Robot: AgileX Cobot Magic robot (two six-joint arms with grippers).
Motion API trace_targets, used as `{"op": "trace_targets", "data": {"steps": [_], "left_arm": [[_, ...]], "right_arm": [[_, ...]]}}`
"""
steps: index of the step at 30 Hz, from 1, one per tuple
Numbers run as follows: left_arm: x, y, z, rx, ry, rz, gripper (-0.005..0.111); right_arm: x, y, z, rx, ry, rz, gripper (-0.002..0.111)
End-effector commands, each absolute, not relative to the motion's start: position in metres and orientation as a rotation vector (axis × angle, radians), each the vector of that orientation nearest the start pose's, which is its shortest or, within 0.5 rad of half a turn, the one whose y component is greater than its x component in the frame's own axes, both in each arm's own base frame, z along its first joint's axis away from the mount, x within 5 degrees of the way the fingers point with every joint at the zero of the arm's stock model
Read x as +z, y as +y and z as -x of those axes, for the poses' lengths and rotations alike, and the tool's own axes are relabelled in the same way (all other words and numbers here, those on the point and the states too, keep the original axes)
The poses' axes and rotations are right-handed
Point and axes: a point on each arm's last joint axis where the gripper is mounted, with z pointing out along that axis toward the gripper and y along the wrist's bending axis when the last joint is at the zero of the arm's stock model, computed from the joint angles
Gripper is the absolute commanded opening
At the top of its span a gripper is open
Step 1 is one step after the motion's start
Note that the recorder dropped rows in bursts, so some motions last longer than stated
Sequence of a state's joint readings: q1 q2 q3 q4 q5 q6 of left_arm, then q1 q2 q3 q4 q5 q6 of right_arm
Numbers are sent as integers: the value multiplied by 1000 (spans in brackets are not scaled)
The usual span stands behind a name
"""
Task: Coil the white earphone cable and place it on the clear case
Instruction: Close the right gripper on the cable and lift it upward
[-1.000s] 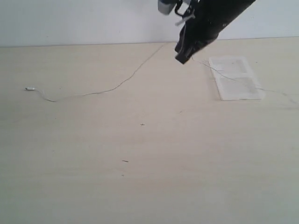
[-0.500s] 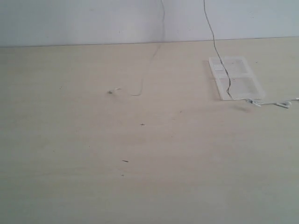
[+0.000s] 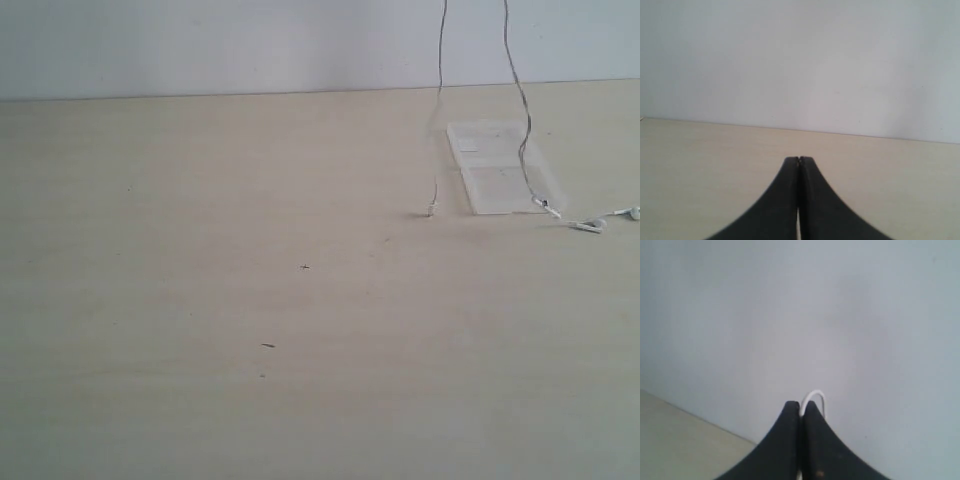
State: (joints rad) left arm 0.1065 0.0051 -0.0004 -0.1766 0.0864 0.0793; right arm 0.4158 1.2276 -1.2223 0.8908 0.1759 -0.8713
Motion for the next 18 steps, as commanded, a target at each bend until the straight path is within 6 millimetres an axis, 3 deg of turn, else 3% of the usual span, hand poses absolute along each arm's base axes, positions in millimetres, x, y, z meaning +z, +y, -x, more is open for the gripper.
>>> {"op": "trace_targets", "data": {"steps": [1,11,18], "left_arm": [[205,4,-56,-14,1564,146,0],[205,4,-56,-14,1564,146,0],[205,4,-56,-14,1564,146,0]], "right_arm": [[455,135,-232,463,1466,414,0],[461,162,-210,549,1399,460,0],[432,163,-197,440,1341,369,0]]}}
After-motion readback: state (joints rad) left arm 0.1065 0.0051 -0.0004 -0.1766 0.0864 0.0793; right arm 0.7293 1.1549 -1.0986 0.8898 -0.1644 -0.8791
